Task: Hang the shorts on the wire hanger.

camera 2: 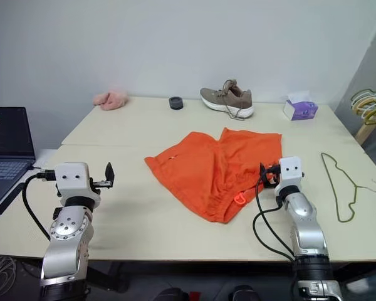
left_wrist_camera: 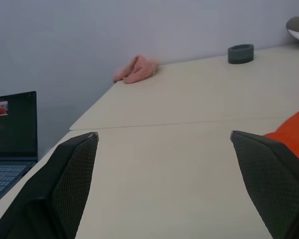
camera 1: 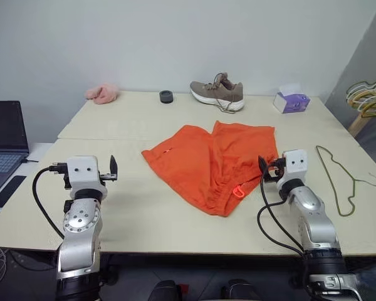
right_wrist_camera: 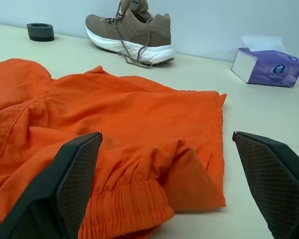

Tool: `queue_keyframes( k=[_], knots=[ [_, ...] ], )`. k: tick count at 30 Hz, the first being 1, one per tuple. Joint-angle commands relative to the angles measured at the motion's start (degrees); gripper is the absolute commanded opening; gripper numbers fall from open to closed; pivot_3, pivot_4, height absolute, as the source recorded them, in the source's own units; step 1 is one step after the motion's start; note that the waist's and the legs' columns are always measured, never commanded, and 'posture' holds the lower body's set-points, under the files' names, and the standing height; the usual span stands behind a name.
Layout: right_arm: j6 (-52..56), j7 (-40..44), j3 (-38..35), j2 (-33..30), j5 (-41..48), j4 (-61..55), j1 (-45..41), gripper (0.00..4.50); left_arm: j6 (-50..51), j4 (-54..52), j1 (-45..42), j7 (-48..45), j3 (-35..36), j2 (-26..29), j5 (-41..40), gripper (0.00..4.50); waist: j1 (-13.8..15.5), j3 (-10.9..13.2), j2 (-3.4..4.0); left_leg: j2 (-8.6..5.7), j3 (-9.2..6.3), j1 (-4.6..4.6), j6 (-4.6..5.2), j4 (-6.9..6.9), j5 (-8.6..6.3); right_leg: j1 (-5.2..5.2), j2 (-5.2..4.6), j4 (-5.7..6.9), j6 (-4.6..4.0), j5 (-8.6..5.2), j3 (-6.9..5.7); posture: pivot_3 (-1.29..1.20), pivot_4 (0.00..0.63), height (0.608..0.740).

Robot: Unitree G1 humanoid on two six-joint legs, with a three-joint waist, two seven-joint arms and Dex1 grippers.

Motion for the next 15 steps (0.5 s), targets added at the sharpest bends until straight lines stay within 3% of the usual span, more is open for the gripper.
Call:
queue_keyframes(
  k=[1,15],
  knots=[
    [-1.6,0.4,0.1,-0.6,-0.6,-1.7,-0.6,4.48,-2.1,-3.4,0.2,-2.1,-0.8,0.8,-0.3,4.5,0.0,0.0,0.0,0.0,0.0,0.0,0.0,0.0,0.0,0.0,0.0,0.01,-0.02,-0.01,0.0,0.05,0.009,0.74],
    [-1.2,5.0,2.5,-0.9,0.4,-4.4,-0.4,4.48,-3.9,-2.2,0.2,-4.7,-2.9,1.9,1.3,4.5,0.0,0.0,0.01,0.0,-0.01,0.01,0.0,-0.01,0.0,0.0,0.0,0.01,-0.11,-0.06,-0.01,0.03,0.015,0.74]
  ],
)
